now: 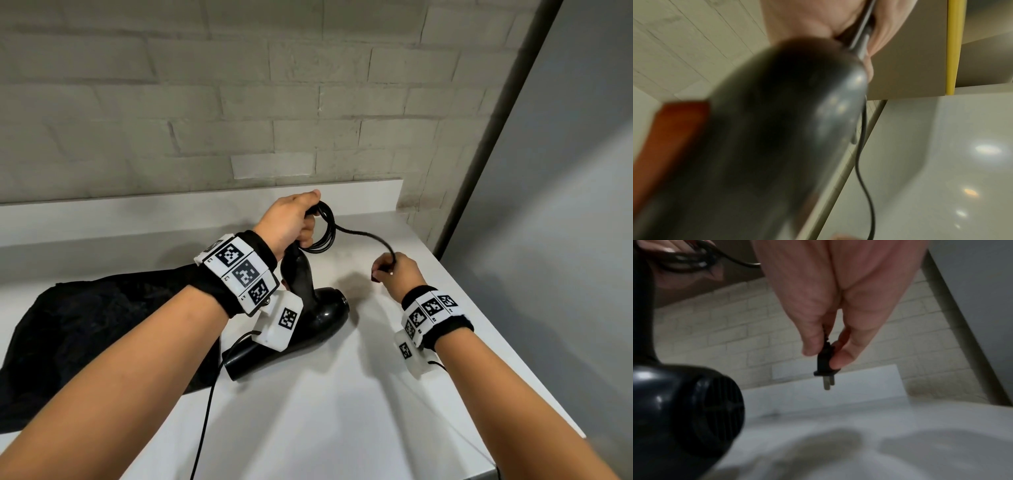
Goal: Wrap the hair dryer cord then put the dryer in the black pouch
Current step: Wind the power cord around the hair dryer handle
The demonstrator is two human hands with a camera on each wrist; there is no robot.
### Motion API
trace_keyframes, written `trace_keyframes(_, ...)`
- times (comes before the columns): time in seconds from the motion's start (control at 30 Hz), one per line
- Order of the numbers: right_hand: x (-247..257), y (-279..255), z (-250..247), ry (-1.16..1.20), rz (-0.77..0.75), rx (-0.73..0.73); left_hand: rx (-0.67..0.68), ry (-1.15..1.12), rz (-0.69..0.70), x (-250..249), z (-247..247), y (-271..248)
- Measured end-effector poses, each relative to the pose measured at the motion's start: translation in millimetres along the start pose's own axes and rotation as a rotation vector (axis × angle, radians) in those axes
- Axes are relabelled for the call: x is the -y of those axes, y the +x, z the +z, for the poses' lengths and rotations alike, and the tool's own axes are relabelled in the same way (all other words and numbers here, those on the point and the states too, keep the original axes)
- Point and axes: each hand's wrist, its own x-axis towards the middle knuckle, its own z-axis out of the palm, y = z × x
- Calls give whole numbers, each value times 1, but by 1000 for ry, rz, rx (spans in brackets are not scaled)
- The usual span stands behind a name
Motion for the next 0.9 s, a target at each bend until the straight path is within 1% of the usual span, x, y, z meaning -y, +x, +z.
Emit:
trace_keyframes(0.1, 28, -2, -4, 289, -117, -196, -9, -21, 1, 1, -1, 2)
trace_keyframes(0.17, 50, -8, -11, 451, -217, -248, -15, -15, 0, 1, -2, 3)
trace_keyframes(0.27, 82, -22, -17, 686, -377, -202, -15, -2, -5, 1, -2, 5)
trace_keyframes(0.33, 95, -31, -15, 744, -483, -139, -16, -1, -9, 1, -2, 5)
trace_keyframes(0.4, 102, -36, -8, 714, -533, -78, -22, -4, -10, 1, -2, 5)
trace_keyframes(0.5, 102, -36, 2, 601, -514, -54, -32, -14, -14, 1, -3, 5)
trace_keyframes(0.67, 96, -34, 18, 448, -534, -80, -25, -6, -14, 1, -2, 3)
trace_keyframes(0.73, 97, -33, 23, 353, -569, -116, -11, 8, -7, 1, -1, 2)
trace_keyframes(0.83, 99, -31, 28, 206, -638, -206, 6, 19, 2, 1, -2, 2)
trace_keyframes(0.9, 103, -31, 28, 132, -621, -207, 17, 6, 8, 1, -2, 3)
